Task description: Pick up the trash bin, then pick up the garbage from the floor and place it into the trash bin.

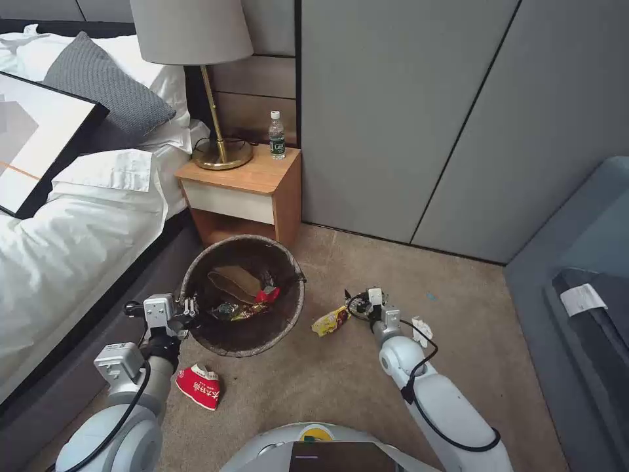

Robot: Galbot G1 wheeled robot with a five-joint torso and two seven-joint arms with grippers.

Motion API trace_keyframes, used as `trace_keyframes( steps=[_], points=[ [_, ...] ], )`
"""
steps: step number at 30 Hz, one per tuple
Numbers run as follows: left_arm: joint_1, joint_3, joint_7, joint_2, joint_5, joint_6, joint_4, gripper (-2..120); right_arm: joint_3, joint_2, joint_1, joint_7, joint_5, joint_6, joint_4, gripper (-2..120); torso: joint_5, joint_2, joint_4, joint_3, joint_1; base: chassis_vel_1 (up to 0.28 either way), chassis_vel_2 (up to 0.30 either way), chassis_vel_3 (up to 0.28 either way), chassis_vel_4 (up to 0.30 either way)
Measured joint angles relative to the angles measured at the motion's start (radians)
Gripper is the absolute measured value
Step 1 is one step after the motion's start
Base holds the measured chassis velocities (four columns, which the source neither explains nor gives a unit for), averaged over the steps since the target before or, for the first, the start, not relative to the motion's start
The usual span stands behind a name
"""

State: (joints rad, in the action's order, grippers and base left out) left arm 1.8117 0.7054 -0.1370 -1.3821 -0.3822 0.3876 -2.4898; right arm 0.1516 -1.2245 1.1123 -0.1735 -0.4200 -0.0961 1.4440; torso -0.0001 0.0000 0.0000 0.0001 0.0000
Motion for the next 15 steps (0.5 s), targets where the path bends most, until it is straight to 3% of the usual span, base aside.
trace_keyframes(
  steps=[15],
  points=[
    [0.0,0.0,-0.001,-0.003,0.0,0.0,-0.001,2,-0.07,-0.057,-0.116,-0.076,-0.121,-0.071,-0.162,100,0.0,0.0,0.0001,0.0,0.0,0.0,0.0,0.0,0.0]
  ],
)
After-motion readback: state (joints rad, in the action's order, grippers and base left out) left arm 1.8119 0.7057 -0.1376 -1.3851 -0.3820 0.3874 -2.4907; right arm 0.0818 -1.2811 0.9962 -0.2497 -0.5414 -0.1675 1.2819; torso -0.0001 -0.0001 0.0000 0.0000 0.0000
